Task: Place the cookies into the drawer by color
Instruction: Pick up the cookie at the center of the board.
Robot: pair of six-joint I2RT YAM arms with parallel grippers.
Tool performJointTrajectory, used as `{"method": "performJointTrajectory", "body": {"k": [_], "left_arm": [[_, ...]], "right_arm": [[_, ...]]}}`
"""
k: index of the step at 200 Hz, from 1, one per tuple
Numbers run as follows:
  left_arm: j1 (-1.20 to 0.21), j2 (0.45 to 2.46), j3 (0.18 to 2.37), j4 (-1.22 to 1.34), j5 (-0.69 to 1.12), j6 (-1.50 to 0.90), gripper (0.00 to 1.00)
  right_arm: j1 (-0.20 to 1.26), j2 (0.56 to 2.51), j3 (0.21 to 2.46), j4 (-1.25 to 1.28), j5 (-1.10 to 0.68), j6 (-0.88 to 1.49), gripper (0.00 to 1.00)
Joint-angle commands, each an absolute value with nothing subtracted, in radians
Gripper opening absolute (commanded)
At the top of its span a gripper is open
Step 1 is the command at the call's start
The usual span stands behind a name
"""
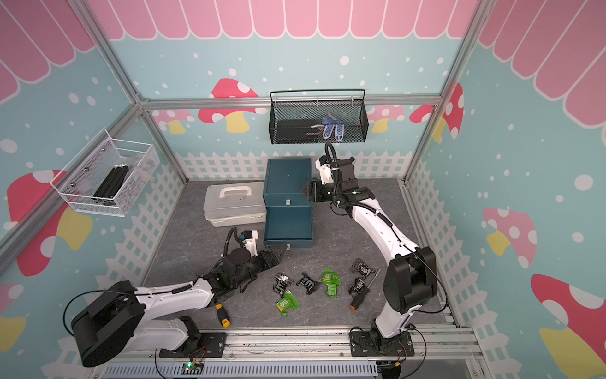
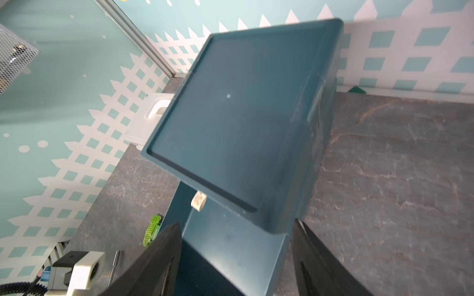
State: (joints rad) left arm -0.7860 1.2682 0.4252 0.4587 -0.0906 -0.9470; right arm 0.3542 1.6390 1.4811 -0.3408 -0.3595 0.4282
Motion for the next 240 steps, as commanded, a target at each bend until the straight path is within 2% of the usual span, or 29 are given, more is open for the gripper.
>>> {"method": "performJointTrajectory", "body": {"k": [1,41,74,101,116,163,202,240], "left_arm": [[-0.796,1.178,0.456,0.229,-0.141,-0.851,0.99],[-0.808,1.018,0.438,0.063,-0.141,-0.793,0.98],[-0.814,0.999,0.459,-0.027,-0.075,-0.748,0.96],[-0.828,0.960,0.436,-0.042,-0.049,-0.740,0.91],[-0.853,0.951,0.463,-0.130,-0.081,-0.735,0.90],[-1.037,1.097,0.665,-0.464,-0.276,-0.724,0.90],[-1.099,1.283,0.794,-0.563,-0.248,-0.659,0.85],[-1.098,1.412,0.852,-0.608,-0.226,-0.643,0.82]], "right_arm": [[0.359,1.568,1.369,-0.282,-0.322,0.475,0.68],[0.376,1.419,1.154,-0.268,-0.257,0.503,0.65],[0.434,1.255,0.935,-0.277,-0.173,0.519,0.65],[0.526,1.152,0.822,-0.340,-0.089,0.527,0.64],[0.575,1.104,0.769,-0.357,-0.057,0.544,0.64],[0.609,0.988,0.650,-0.380,-0.060,0.601,0.64],[0.651,0.966,0.595,-0.360,-0.042,0.613,0.64],[0.652,0.909,0.574,-0.361,-0.044,0.614,0.64]]}}
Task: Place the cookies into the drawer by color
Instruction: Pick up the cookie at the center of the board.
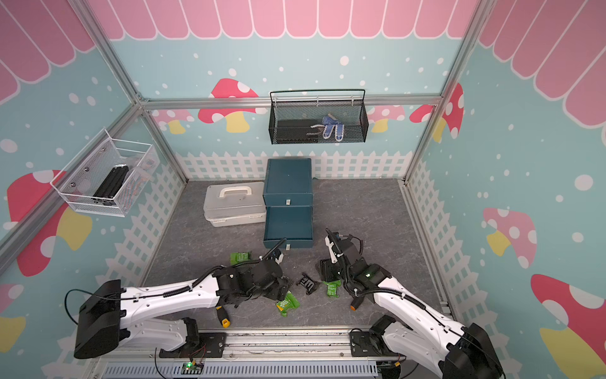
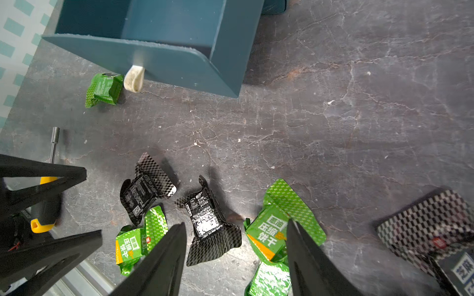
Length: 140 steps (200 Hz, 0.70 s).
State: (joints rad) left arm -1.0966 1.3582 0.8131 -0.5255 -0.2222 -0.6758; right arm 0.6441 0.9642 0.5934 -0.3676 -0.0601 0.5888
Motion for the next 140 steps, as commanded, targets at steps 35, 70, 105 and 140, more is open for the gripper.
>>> {"method": "performJointTrajectory", "body": {"k": [35,70,105,140], "left_arm": [[-1.081,1.517,0.888,-0.611,-0.186,-0.621,0.79],[-1.066,1.582,0.914,-0.601,-0.170,-0.607,0.74],[-1.020,1.625,0.917,-0.610,-0.146,-0.589,0.68],[-1.009,1.638,0.915,-0.600,-0.141,-0.578,0.60]], "right_arm": [[0.652,0.833,0.549,-0.357,-0.038,0.621,0.64],[0.652,0.823,0.546,-0.355,-0.041,0.617,0.64],[0.652,0.841,0.550,-0.342,-0.048,0.612,0.64],[0.653,0.837,0.546,-0.336,-0.050,0.608,0.64]]}}
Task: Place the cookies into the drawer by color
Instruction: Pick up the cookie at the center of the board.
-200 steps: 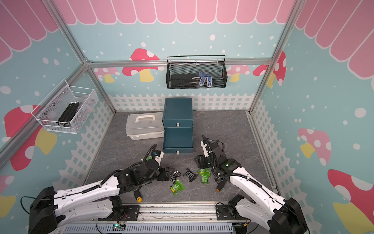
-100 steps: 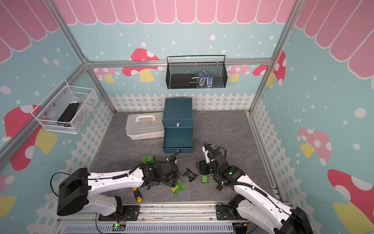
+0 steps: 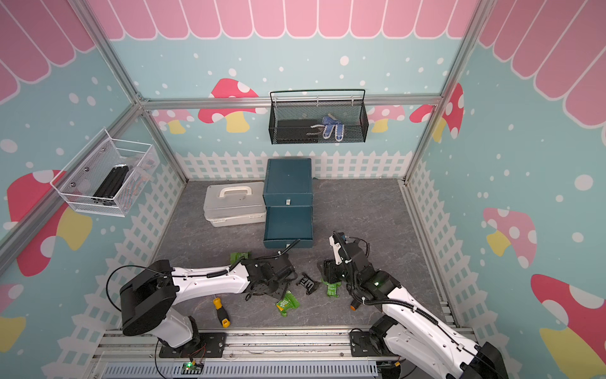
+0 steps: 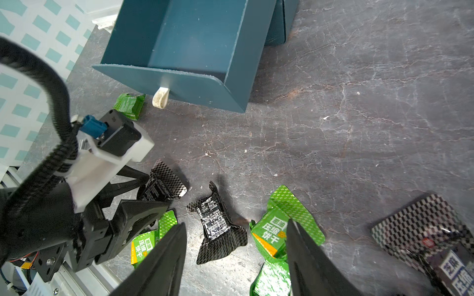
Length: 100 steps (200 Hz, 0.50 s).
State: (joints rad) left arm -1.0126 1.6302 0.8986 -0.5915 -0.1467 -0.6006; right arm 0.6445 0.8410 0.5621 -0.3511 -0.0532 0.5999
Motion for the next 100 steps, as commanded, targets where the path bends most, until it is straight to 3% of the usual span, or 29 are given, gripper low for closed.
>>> {"method": "performJointTrajectory", "body": {"k": [1,23,67,100], "left_arm": [[-1.009,1.637,0.915,-0.599,-0.141,-0.578,0.60],[-1.009,1.632,0.907,-0.575,-0.142,-0.579,0.58],[-1.005,1.659,0.919,-0.580,-0.120,-0.592,0.44],[-1.004,1.608,0.920,-0.588,-0.119,-0.598,0.23]], "right_arm": [[0.653,0.836,0.546,-0.335,-0.051,0.609,0.64],[0.654,0.832,0.545,-0.331,-0.056,0.607,0.63],[0.654,0.805,0.538,-0.336,-0.061,0.615,0.63],[0.655,0.796,0.537,-0.336,-0.062,0.617,0.63]]}}
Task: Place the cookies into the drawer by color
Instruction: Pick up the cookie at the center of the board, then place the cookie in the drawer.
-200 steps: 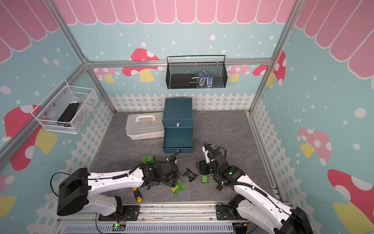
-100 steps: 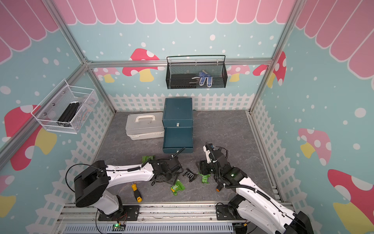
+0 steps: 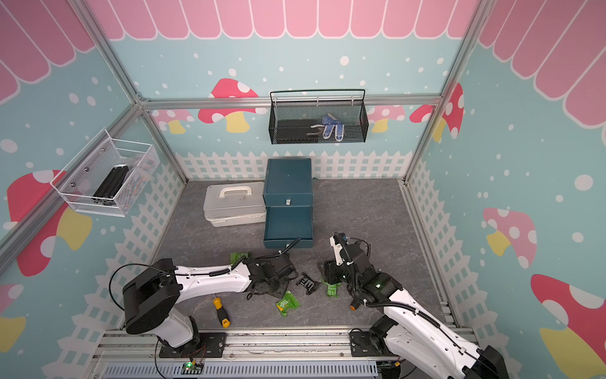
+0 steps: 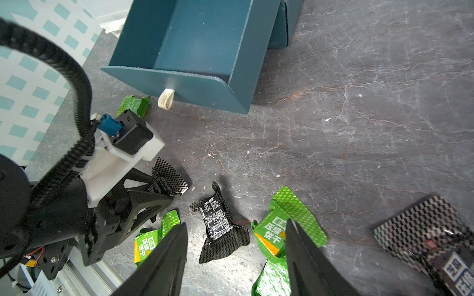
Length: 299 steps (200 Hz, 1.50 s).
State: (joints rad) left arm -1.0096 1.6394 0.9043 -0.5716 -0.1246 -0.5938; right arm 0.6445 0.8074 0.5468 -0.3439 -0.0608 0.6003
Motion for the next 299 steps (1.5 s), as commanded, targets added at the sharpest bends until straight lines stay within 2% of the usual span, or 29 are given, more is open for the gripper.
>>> {"method": "performJointTrajectory", "body": {"k": [1,68,103,137,181,230,299], "left_arm": [[-1.004,1.606,0.920,-0.588,-0.119,-0.598,0.23],[-1.035,1.404,0.999,-0.692,-0.182,-0.629,0.25],[-1.041,1.346,1.129,-0.815,-0.270,-0.620,0.25],[-0.982,1.357,1.273,-0.875,-0.306,-0.600,0.24],[-0.853,1.519,1.437,-0.893,-0.314,-0.591,0.19],[-0.750,1.740,1.613,-0.902,-0.314,-0.556,0.19],[-0.705,1.938,1.680,-0.905,-0.370,-0.565,0.19]], "right_arm": [[0.654,0.795,0.537,-0.335,-0.062,0.617,0.63],[0.654,0.806,0.571,-0.293,-0.082,0.591,0.63],[0.651,0.833,0.602,-0.246,-0.089,0.567,0.67],[0.639,0.911,0.692,-0.230,-0.128,0.527,0.67],[0.596,0.987,0.783,-0.233,-0.188,0.501,0.67],[0.573,0.984,0.764,-0.261,-0.175,0.473,0.68],[0.543,0.960,0.727,-0.260,-0.170,0.471,0.68]]}}
